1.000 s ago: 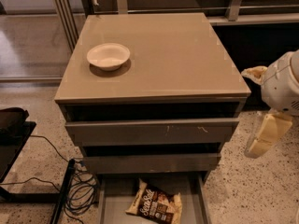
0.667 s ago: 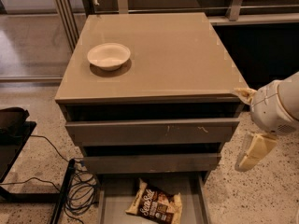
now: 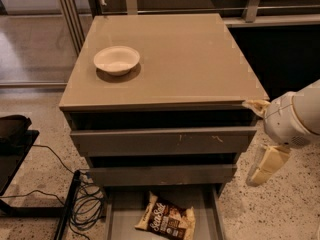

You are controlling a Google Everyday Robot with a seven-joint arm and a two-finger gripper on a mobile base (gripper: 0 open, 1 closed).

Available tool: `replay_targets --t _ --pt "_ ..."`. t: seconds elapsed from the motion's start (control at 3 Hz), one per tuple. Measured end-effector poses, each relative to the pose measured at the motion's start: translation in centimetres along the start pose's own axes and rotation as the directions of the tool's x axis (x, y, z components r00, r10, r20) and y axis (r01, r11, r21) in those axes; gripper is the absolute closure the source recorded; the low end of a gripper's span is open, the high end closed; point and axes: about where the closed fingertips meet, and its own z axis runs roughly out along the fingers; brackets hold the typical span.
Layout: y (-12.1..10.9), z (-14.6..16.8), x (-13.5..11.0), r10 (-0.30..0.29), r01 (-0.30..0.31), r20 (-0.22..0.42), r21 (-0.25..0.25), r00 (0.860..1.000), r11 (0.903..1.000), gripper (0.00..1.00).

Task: Pick brown chip bag from bottom drawer and place on counter

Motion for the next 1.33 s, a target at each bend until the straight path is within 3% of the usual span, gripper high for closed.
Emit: replay_targets --t 0.33,0.67,1.0,1.33 --pt "0.9 4.4 0.6 0.132 -0.126 0.092 -0.067 0.987 0.9897 0.00" --pt "1.9 9.3 0.8 0.222 -0.203 0.171 -0.120 0.960 0.9718 0.00" --pt "3.2 13.6 1.2 0.269 -0.243 0.226 -0.137 0.936 0.9602 0.00" --pt "5.2 17.3 1.3 0.250 -0.226 0.266 -0.116 0.931 0.9672 0.00"
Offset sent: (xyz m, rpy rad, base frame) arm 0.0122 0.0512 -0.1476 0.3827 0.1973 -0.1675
